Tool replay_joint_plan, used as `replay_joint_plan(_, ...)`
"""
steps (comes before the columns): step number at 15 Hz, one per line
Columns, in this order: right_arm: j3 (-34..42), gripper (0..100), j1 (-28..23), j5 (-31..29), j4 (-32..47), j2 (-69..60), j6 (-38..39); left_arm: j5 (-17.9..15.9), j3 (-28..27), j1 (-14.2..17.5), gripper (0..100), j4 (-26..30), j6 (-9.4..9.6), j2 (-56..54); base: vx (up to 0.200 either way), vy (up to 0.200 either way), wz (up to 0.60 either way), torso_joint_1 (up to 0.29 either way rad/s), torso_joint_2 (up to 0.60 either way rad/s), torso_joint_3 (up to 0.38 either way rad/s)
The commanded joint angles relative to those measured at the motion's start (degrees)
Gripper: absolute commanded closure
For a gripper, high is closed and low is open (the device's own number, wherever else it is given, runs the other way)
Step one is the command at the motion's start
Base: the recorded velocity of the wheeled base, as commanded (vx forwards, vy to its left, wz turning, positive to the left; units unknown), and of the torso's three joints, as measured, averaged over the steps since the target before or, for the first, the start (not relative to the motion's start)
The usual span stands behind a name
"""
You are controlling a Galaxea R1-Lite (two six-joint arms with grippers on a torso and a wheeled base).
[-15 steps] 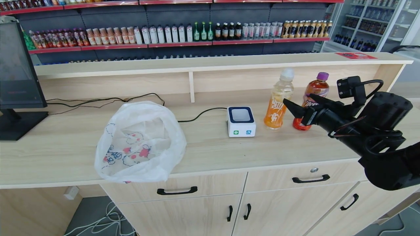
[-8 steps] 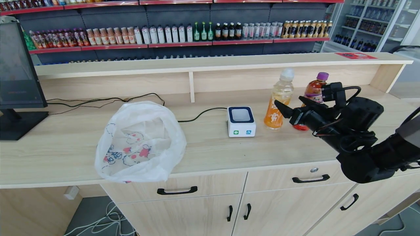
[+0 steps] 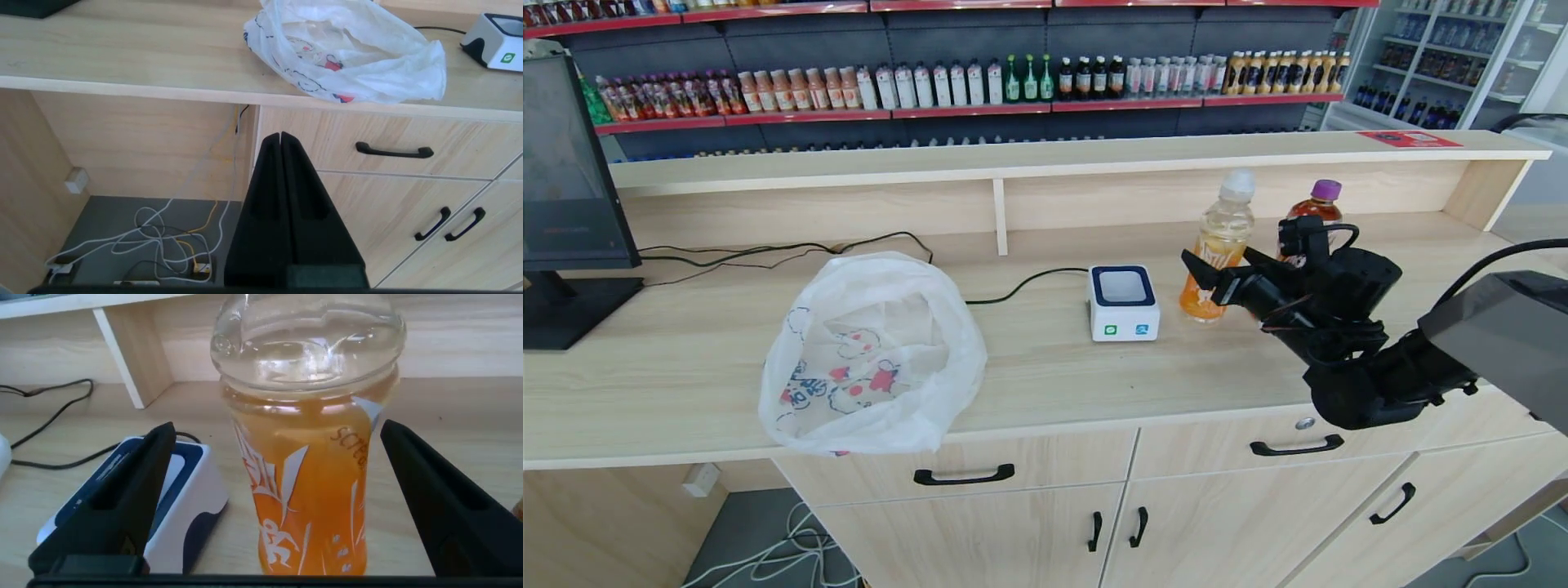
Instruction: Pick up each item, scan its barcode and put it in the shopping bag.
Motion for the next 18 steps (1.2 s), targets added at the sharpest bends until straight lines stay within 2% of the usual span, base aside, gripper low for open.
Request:
replay_joint_plan(1,-3.57,0,-0.85,-0.18,1.17,3.39,0.42,0.04,0.00,0.00,100,-0.02,-0.01,0.00,0.000,0.000,0.00,0.000,0.00,0.000)
replay_joint_plan(4,-9.46,0,-1.03,-0.09,3.90,5.58,0.94,0.04,0.00,0.00,100,-0.11,-0.01,0.00,0.000,0.000,0.00,0.000,0.00,0.000)
replay_joint_plan(10,-25.72,0,-1.21,-0.18,16.29,9.98,0.94,0.04,0.00,0.00,100,-0.11,-0.01,0.00,0.000,0.000,0.00,0.000,0.00,0.000)
replay_joint_plan(11,-26.42,100,-1.29,-0.18,17.35,9.98,0.86,0.04,0.00,0.00,100,-0.11,-0.01,0.00,0.000,0.000,0.00,0.000,0.00,0.000)
replay_joint_plan(18,-27.39,100,-1.21,-0.18,16.91,9.27,0.77,0.04,0.00,0.00,100,-0.11,-0.01,0.00,0.000,0.000,0.00,0.000,0.00,0.000)
